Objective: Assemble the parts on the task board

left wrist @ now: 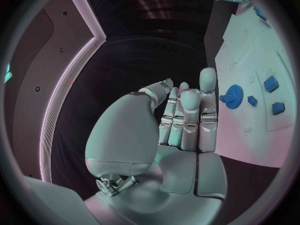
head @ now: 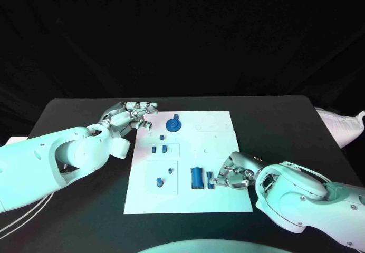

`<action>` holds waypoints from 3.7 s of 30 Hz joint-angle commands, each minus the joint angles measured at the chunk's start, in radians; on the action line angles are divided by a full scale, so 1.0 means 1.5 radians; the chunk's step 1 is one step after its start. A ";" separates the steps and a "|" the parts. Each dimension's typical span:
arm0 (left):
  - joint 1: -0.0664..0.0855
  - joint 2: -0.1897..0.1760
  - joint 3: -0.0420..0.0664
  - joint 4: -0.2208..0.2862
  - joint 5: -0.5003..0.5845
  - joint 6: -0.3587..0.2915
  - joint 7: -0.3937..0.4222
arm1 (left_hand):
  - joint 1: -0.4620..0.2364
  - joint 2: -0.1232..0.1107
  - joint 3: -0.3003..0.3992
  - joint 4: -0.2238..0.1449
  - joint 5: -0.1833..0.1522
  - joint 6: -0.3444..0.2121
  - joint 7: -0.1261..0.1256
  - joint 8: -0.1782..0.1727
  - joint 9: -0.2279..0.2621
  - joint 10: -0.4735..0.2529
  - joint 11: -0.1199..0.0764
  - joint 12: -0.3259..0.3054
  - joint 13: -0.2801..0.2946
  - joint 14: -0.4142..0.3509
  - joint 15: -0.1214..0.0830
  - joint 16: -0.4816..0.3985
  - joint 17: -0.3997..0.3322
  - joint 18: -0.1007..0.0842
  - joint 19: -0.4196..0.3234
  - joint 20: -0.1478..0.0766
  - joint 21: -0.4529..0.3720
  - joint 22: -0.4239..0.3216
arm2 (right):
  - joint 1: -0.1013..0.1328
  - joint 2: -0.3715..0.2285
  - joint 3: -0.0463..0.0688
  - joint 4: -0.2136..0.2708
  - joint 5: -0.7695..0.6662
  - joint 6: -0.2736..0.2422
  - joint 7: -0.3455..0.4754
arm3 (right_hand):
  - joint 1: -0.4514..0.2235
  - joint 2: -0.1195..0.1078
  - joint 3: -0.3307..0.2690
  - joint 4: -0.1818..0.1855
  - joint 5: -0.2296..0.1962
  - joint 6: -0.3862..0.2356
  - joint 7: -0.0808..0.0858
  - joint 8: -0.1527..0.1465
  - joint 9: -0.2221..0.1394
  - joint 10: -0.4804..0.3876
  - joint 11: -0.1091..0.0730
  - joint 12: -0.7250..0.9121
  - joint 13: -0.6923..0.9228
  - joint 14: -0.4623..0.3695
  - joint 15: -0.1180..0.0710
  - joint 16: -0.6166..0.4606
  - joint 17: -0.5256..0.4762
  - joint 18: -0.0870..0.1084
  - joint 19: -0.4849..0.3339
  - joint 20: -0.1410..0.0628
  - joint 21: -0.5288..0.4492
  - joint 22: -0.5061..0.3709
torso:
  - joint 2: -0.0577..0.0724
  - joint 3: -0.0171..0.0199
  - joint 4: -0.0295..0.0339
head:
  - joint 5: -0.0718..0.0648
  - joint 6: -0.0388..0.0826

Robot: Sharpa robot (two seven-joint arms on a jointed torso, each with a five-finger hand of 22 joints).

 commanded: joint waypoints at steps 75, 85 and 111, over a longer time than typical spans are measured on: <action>-0.010 0.010 -0.013 -0.013 0.007 0.013 0.008 | -0.003 0.007 -0.008 -0.001 -0.006 -0.003 -0.002 0.005 -0.001 -0.004 -0.001 0.005 0.000 -0.006 0.001 -0.004 -0.003 0.011 -0.006 0.001 -0.008 -0.004 | 0.038 0.034 0.001 -0.086 0.275 -0.154 0.300 | 0.082 0.038 -0.100 0.007 -0.072 -0.087 0.030 -0.021 -0.007 -0.069 0.027 -0.168 -0.081 0.022 0.019 -0.092 -0.050 0.020 -0.002 0.014 -0.082 0.092 | -0.026 -0.0101 -0.0091 | 0.008 0.011; -0.023 0.051 -0.014 -0.077 0.056 -0.030 0.050 | -0.009 0.003 -0.022 -0.002 -0.004 -0.012 -0.002 0.003 -0.002 -0.022 0.004 0.005 -0.003 -0.092 0.007 -0.090 -0.110 0.010 -0.046 0.006 -0.042 -0.022 | 0.068 0.090 0.001 -0.290 0.681 -0.093 0.580 | 0.234 0.086 -0.064 -0.035 -0.076 -0.119 0.075 -0.081 -0.058 -0.209 0.073 -0.617 -0.449 -0.176 0.066 -0.614 -0.489 0.111 -0.310 0.054 -0.592 -0.308 | -0.059 -0.0203 -0.0123 | 0.001 0.053; -0.050 0.141 -0.012 -0.182 0.048 -0.085 0.088 | -0.341 0.084 -0.168 -0.013 -0.073 -0.282 -0.040 -0.072 -0.047 -0.318 -0.002 -0.116 -0.049 -0.458 0.051 -0.672 -0.455 -0.025 -0.561 0.036 -0.231 -0.566 | 0.077 0.212 0.013 -0.500 0.792 -0.031 0.689 | -0.158 0.050 -0.002 -0.111 -0.112 -0.368 0.042 -0.126 -0.239 -0.497 0.072 -0.725 -0.870 -0.470 0.057 -0.963 -0.823 0.070 -0.519 0.056 -0.975 -0.730 | -0.092 -0.0068 -0.0104 | 0.006 0.096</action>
